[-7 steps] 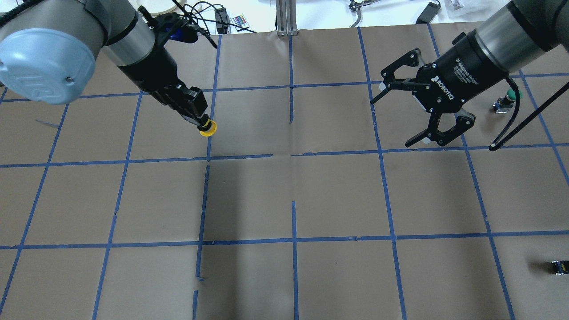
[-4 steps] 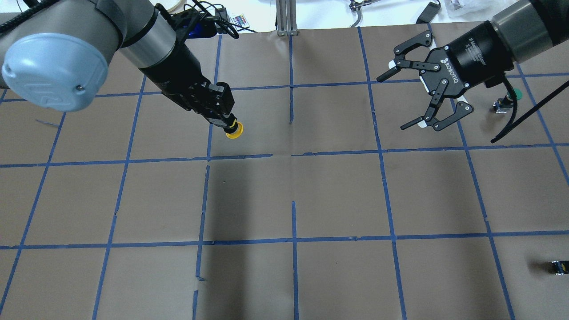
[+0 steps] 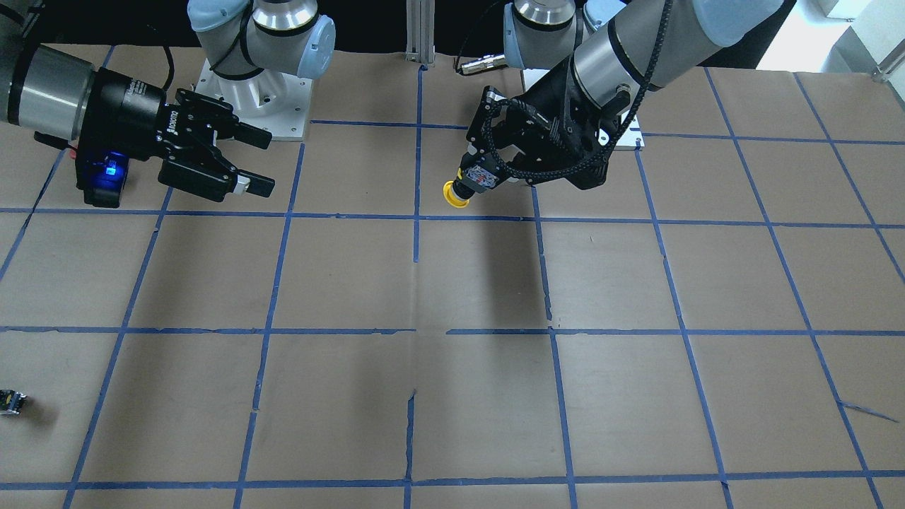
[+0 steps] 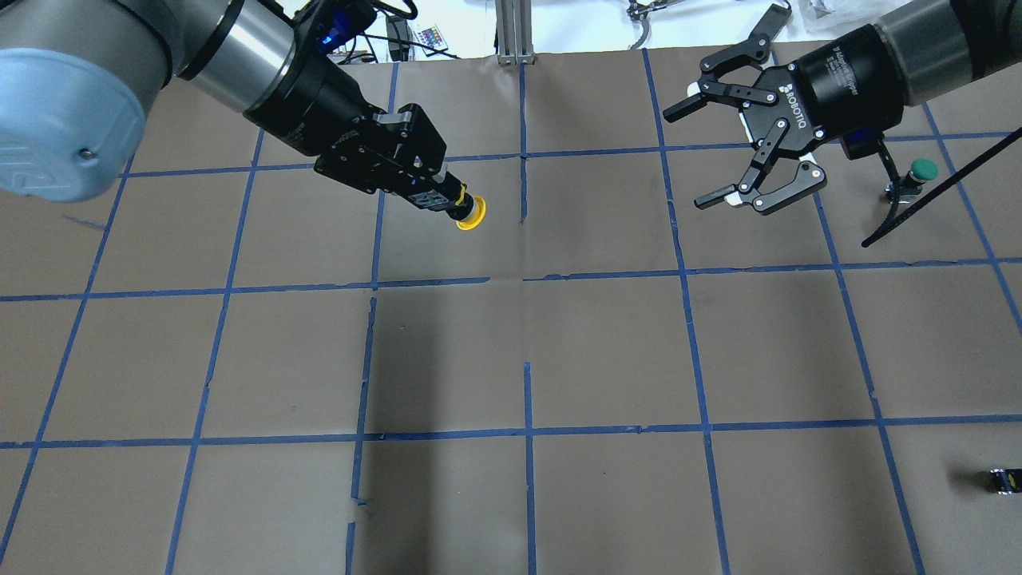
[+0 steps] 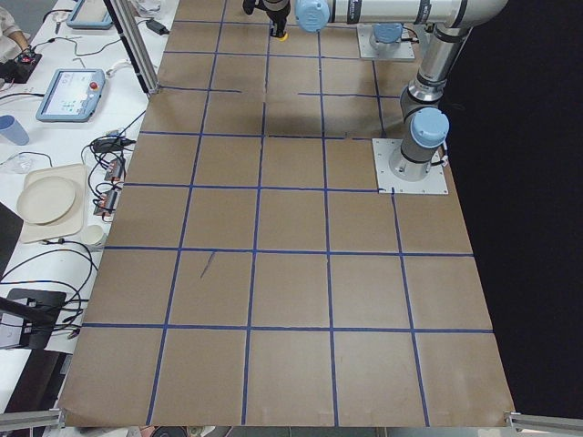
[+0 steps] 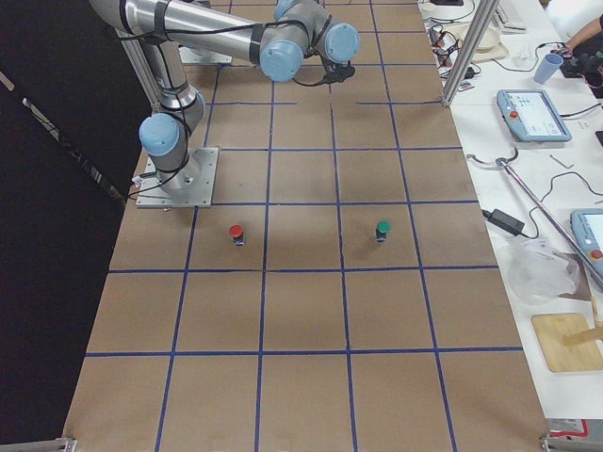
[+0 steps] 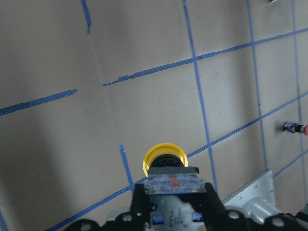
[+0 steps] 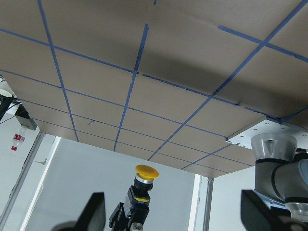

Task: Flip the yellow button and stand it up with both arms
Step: 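Carry the yellow button toward the right gripper, cap facing it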

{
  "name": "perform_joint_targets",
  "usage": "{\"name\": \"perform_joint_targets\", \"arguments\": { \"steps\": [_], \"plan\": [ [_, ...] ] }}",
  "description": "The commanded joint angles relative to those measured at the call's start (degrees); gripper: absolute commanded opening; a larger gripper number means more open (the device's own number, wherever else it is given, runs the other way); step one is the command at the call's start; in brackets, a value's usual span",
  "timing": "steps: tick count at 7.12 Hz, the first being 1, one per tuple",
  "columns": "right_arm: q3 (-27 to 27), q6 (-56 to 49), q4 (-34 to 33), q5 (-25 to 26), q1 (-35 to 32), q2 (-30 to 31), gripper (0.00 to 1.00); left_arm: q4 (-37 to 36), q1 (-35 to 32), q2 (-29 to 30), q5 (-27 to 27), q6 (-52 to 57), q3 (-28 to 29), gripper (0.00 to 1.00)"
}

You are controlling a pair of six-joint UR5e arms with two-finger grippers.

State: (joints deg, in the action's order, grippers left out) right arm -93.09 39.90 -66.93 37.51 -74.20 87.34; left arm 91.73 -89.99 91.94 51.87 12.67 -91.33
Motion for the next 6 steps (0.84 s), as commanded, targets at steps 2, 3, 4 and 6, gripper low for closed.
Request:
{"name": "perform_joint_targets", "arguments": {
  "steps": [2, 3, 4, 6],
  "plan": [
    [-0.07, 3.07, 3.27, -5.93, 0.02, -0.33, 1.0, 0.12, 4.12, -0.36, -18.32, -0.46, -2.53, 0.15],
    [-0.34, 2.99, 3.56, -6.48, -0.68, 0.11, 1.0, 0.03, 4.12, -0.27, -22.3, 0.41, -4.11, 0.15],
    [-0.34, 3.07, 3.65, -7.97, -0.95, 0.11, 1.0, 0.03, 3.77, -0.62, -24.51, 0.86, -5.25, 0.16],
    [-0.42, 3.34, 3.64, -13.76, -1.13, -0.33, 1.0, -0.41, 2.1, -0.97, -30.31, 2.79, -6.76, 0.15]
  ]
}}
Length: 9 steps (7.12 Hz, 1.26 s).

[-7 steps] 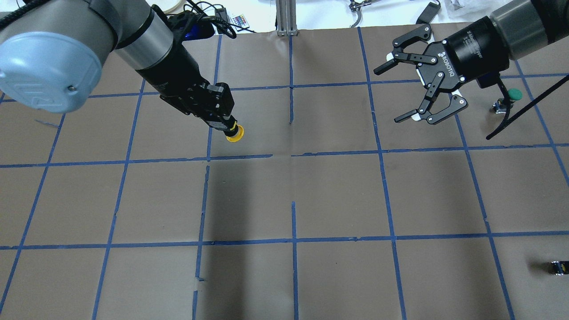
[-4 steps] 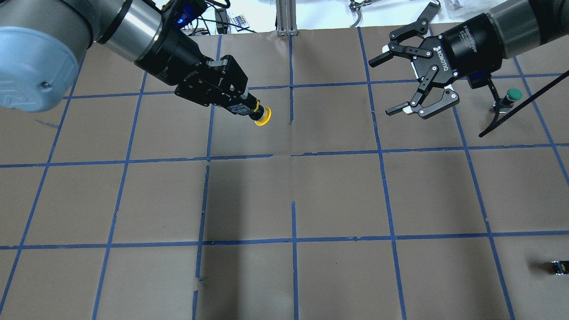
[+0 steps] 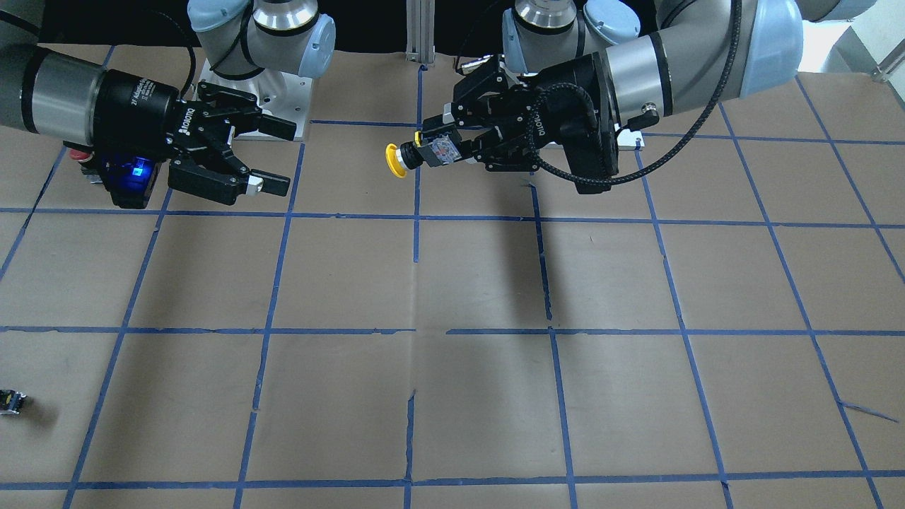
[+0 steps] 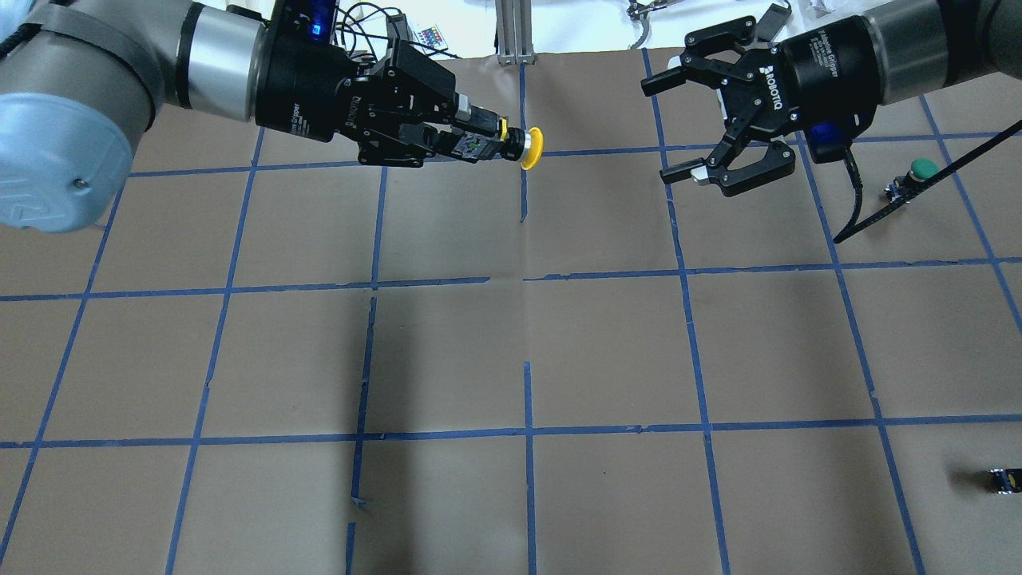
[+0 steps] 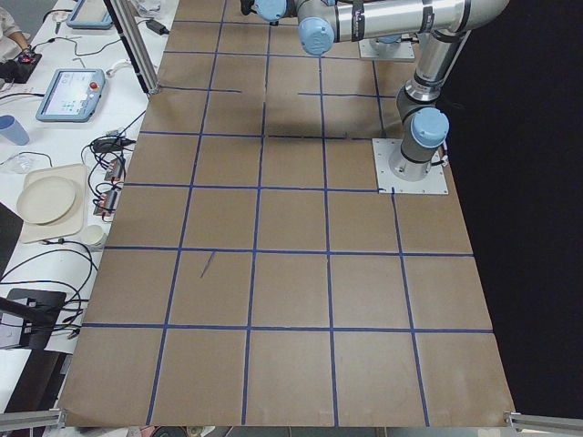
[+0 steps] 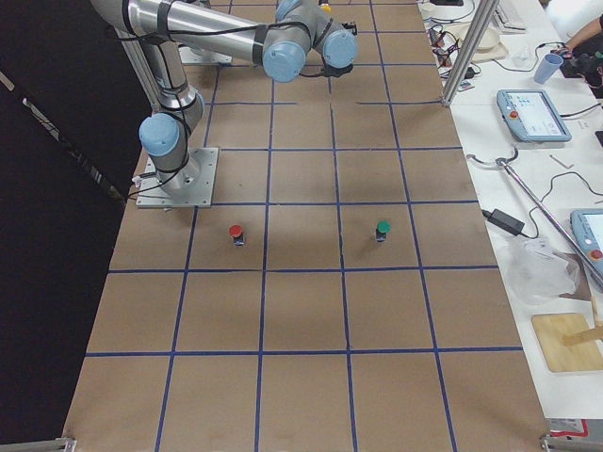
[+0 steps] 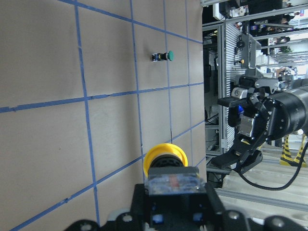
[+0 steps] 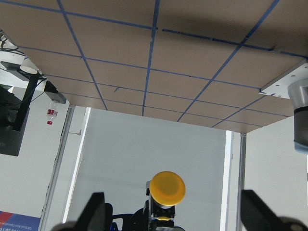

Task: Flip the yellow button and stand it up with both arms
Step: 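Carry the yellow button toward the right gripper, cap facing it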

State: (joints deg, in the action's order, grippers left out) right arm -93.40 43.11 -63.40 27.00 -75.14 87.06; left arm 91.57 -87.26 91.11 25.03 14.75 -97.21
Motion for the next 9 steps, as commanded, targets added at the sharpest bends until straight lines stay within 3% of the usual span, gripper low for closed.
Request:
{"name": "perform_joint_targets", "arguments": {
  "steps": [1, 4, 9],
  "plan": [
    [-0.63, 0.31, 0.03, -3.1, -2.53, -0.22, 1.0, -0.17, -0.98, -0.24, -4.98, 0.72, -1.31, 0.15],
    [-0.46, 5.84, -2.79, -3.36, -4.14, -0.49, 1.0, -1.21, -2.04, -0.68, -9.56, 1.33, -4.29, 0.15],
    [-0.55, 6.46, 2.49, -4.76, -4.31, 1.26, 1.0, -1.31, -1.69, -1.55, -22.01, 3.18, -8.6, 0.15]
  ]
}}
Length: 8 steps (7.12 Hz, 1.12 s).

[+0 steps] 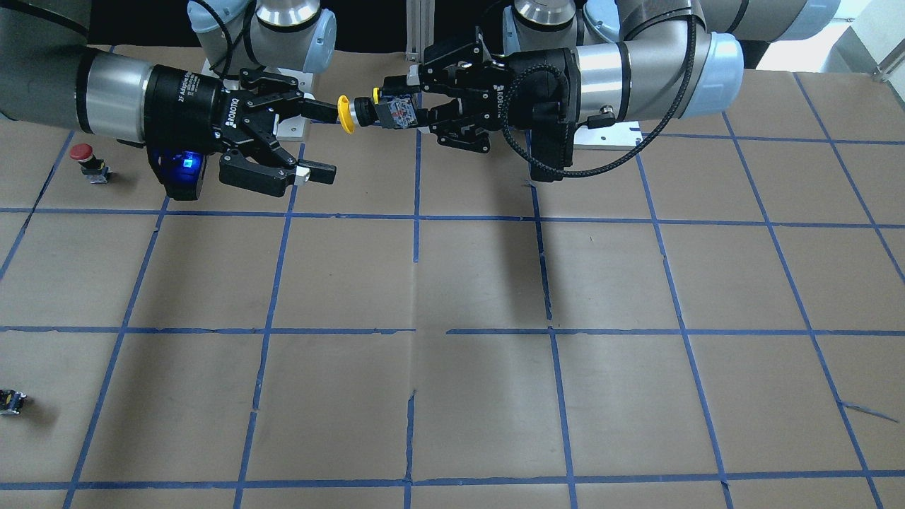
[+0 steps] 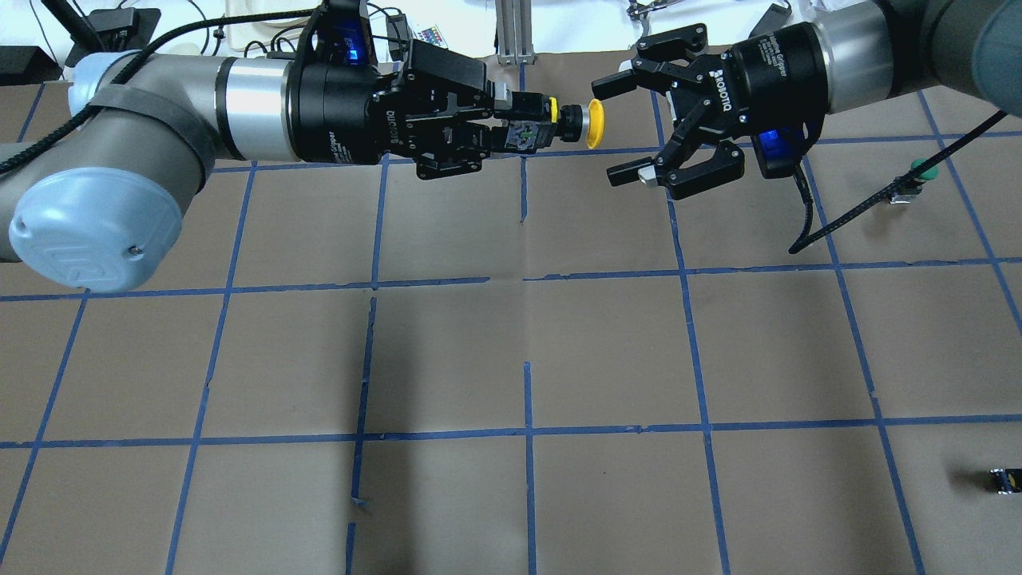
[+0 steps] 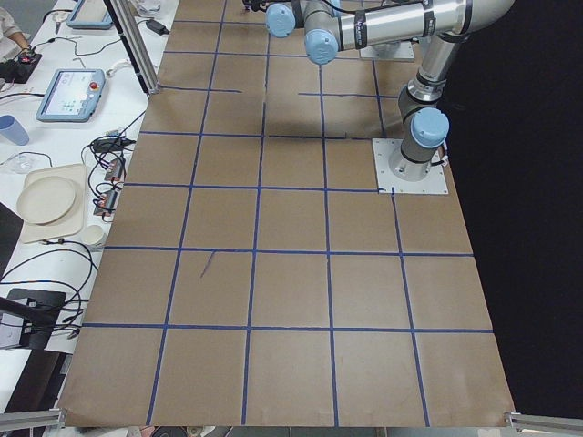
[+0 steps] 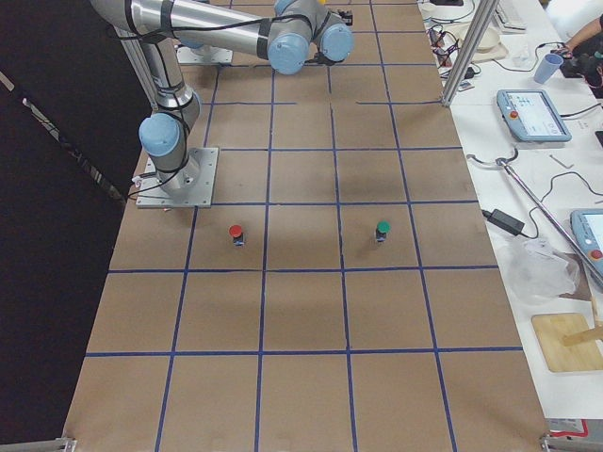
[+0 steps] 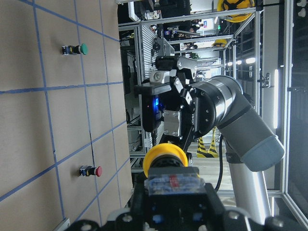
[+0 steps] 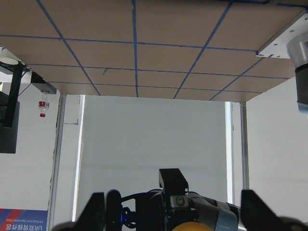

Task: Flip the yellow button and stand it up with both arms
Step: 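Carry the yellow button toward the right gripper, cap facing it, then close the right gripper around the yellow button's cap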

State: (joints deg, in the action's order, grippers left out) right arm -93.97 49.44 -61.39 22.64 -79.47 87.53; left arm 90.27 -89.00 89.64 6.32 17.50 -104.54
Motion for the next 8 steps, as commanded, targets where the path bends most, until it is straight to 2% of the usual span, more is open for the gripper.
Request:
{"name": "perform_joint_targets", "arguments": {
  "steps": [1, 6, 8],
  "plan": [
    [0.54, 0.04, 2.83, -0.49, 0.02, 1.41, 1.0, -0.01, 0.05, -0.34, -4.55, 0.7, -1.97, 0.15],
    [0.54, 0.04, 6.71, -0.58, 0.02, 5.63, 1.0, -0.09, 0.58, -0.69, -6.06, 0.52, -2.68, 0.15],
    [0.37, 0.04, 6.72, -3.81, -0.5, 5.99, 1.0, -0.18, 0.58, -0.69, -5.97, 0.35, -2.68, 0.15]
  ]
}}
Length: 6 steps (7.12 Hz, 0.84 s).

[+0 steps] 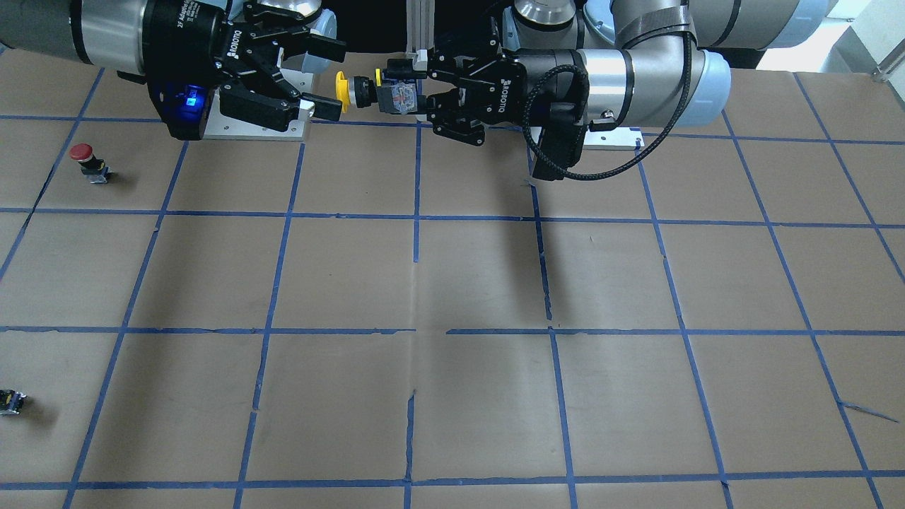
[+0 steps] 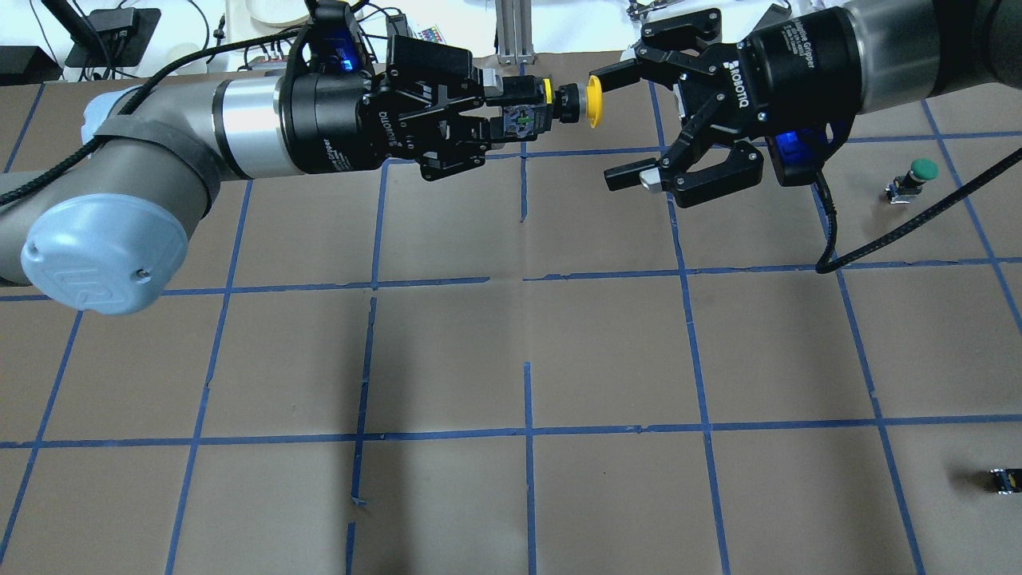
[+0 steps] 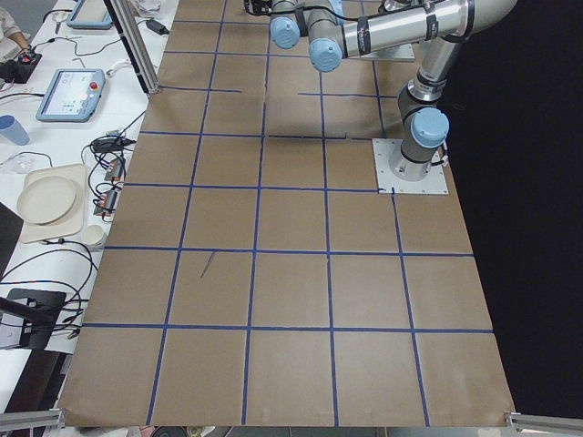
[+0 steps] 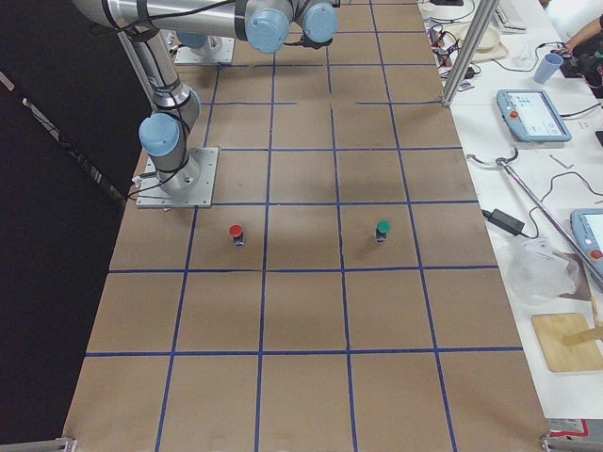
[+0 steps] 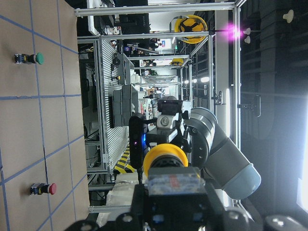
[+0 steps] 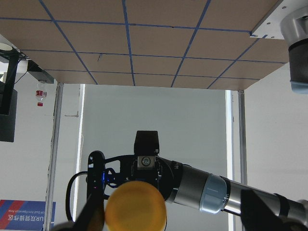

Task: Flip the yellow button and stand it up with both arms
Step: 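Close the right gripper around the yellow button's cap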

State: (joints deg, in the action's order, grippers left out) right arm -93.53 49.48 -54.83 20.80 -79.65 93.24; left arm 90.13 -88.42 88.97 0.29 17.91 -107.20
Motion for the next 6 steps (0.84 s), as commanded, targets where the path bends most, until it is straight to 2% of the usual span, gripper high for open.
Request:
{"name": "perform_joint_targets", "arguments": {
  "steps": [1, 6],
  "plan": [
    [-0.25, 0.09, 0.17, -2.07, -1.46, 0.19, 1.0, -0.04, 0.0, -0.11, 0.06, -0.07, -0.02, 0.16],
    [0.19, 0.26, -0.01, -1.29, -1.39, -0.43, 0.99, -0.04, 0.0, -0.46, 0.06, -0.59, -0.02, 0.16]
  ]
}}
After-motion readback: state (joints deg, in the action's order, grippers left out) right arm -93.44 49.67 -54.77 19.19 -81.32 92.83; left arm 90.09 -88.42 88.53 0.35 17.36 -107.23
